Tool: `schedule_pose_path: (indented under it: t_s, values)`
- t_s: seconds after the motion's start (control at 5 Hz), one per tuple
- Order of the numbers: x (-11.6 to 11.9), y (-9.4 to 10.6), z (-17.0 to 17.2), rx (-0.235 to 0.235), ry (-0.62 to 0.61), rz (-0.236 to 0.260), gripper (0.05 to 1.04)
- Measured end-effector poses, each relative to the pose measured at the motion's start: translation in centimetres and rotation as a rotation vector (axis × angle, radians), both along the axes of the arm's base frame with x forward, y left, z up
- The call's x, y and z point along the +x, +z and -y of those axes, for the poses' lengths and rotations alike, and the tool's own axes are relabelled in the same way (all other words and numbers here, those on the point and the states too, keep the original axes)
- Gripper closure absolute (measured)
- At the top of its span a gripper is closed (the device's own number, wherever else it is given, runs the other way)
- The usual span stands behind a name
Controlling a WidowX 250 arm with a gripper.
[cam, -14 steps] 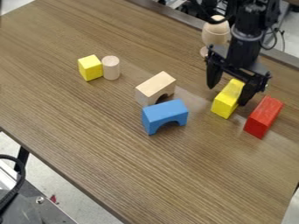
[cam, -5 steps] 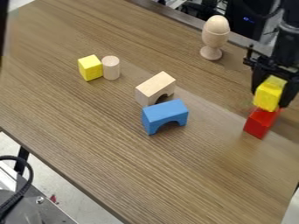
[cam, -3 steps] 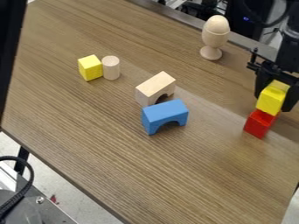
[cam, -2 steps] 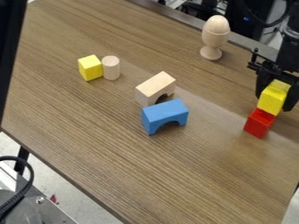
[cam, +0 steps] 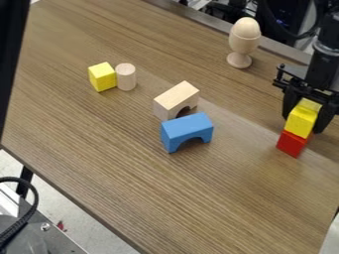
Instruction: Put the yellow block to the other side of desk
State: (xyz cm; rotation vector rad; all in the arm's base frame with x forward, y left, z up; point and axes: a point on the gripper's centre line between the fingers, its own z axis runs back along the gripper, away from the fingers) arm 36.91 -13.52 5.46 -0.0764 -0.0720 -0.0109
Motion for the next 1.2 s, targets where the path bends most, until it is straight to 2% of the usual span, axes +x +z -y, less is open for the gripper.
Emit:
schedule_pose_path:
  t_s: [0.2,0.4,0.6,0.8,1.0,1.2]
  values:
    - [0.0,-0.1,-0.2,0.0,0.007,0.008,0.497]
    - [0.1,0.0,-0.1,0.002,0.001,0.013,0.453]
    - [0.1,-0.1,-0.2,0.008,0.01,0.015,0.162]
    - [0.0,-0.1,0.0,-0.004,0.018,0.007,0.081]
    - [0.1,1.4,0.1,-0.053,0.026,0.025,0.083]
    - [0.3,4.3,-0.6,-0.076,0.042,0.082,0.083]
